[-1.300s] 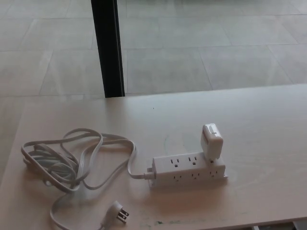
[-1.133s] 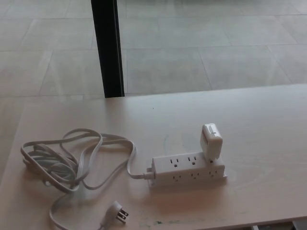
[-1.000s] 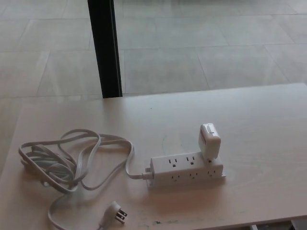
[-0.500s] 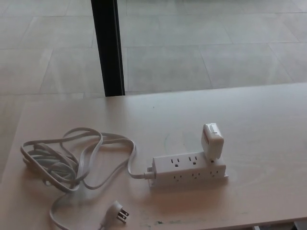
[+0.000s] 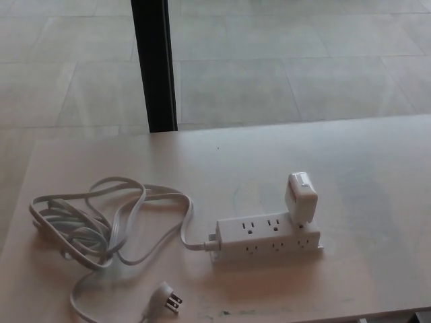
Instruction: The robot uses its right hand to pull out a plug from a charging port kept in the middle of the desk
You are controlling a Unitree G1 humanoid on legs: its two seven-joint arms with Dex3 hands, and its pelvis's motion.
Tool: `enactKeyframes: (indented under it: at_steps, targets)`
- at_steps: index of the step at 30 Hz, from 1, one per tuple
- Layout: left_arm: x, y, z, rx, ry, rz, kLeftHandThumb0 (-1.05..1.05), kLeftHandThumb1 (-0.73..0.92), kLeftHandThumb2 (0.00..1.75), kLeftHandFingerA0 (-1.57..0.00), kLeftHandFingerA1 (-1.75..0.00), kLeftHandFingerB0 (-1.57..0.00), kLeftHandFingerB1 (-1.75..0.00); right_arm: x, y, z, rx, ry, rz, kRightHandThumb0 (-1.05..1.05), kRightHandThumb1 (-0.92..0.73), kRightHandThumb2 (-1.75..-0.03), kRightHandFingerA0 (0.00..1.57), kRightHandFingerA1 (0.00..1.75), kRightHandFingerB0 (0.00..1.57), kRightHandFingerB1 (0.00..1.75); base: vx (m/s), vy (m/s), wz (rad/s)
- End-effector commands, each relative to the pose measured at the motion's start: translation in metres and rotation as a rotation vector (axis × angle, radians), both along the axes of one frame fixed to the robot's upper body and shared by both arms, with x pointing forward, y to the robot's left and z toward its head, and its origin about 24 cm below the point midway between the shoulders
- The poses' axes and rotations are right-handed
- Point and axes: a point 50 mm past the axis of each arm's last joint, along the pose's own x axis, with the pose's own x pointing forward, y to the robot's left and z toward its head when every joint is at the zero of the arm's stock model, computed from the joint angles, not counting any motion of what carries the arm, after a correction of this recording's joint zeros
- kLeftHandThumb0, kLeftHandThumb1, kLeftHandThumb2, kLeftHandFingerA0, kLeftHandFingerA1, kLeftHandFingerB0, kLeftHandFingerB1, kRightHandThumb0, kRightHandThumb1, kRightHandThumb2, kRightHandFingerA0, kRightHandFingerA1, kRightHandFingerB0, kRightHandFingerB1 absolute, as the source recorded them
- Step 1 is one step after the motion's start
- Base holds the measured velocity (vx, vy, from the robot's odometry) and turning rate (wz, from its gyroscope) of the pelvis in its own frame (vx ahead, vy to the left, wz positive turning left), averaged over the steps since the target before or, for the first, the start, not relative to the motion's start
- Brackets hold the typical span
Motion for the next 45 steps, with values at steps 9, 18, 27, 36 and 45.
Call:
enactKeyframes:
  at_steps: [9, 18, 27, 36, 45]
  targets:
    - [0.001, 0.009, 0.011, 0.024, -0.030, -0.009, -0.64, 0.74, 0.62, -0.75, -0.56, -0.60, -0.47, 0.018, 0.062, -0.042, -0.412, 0.191, 0.165, -0.82, -0.69, -0.62, 0.91, 0.75, 0.24, 0.32, 0.00, 0.000, 0.00]
    - [0.004, 0.010, 0.012, 0.021, -0.038, -0.007, -0.65, 0.74, 0.62, -0.73, -0.55, -0.58, -0.47, 0.029, 0.073, -0.052, -0.509, 0.205, 0.208, -0.84, -0.67, -0.61, 0.96, 1.22, 0.25, 0.35, 0.00, 0.000, 0.00]
    - [0.006, 0.010, 0.013, 0.030, -0.042, -0.015, -0.66, 0.74, 0.63, -0.72, -0.53, -0.57, -0.45, 0.037, 0.095, -0.053, -0.724, 0.212, 0.235, -0.80, -0.69, -0.62, 0.85, 1.22, 0.21, 0.31, 0.00, 0.000, 0.00]
    - [0.010, 0.010, 0.015, 0.041, -0.040, -0.031, -0.66, 0.76, 0.63, -0.76, -0.58, -0.56, -0.46, 0.037, 0.111, -0.079, -0.978, 0.213, 0.283, -0.82, -0.67, -0.65, 0.84, 1.53, 0.17, 0.33, 0.00, 0.000, 0.00]
    - [0.013, 0.010, 0.015, 0.044, -0.046, -0.040, -0.68, 0.76, 0.63, -0.76, -0.57, -0.57, -0.45, 0.040, 0.110, -0.085, -1.044, 0.206, 0.279, -0.82, -0.69, -0.61, 0.83, 1.55, 0.18, 0.33, 0.00, 0.000, 0.00]
